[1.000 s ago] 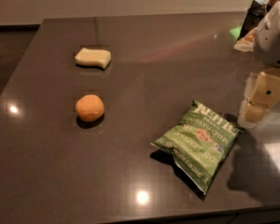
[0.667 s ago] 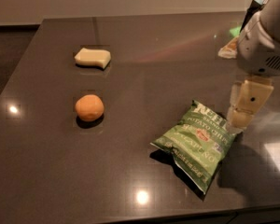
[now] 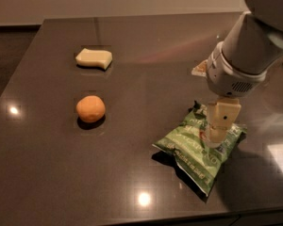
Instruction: Move green jalapeno chip bag near orange
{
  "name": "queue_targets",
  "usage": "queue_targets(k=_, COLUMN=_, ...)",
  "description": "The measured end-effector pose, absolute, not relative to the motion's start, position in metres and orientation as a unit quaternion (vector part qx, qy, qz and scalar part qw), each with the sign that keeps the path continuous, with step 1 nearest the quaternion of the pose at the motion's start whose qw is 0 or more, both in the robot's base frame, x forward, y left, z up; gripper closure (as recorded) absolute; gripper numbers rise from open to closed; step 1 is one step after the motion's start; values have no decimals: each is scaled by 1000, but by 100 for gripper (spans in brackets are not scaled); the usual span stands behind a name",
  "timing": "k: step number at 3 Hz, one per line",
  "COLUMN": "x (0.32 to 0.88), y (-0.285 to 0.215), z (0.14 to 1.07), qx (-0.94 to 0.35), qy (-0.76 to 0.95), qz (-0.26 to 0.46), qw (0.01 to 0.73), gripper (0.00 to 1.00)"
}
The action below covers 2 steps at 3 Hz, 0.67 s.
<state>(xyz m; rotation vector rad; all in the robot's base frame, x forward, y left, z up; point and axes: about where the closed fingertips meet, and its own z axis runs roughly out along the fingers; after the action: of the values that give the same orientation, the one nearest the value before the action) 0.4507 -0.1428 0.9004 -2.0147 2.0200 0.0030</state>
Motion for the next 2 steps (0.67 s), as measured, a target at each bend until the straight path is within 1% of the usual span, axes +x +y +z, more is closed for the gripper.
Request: queue_targets(k=2, x=454, y=-144, z=861, qx=-736, qy=672, qz=11, qw=84, gripper=0)
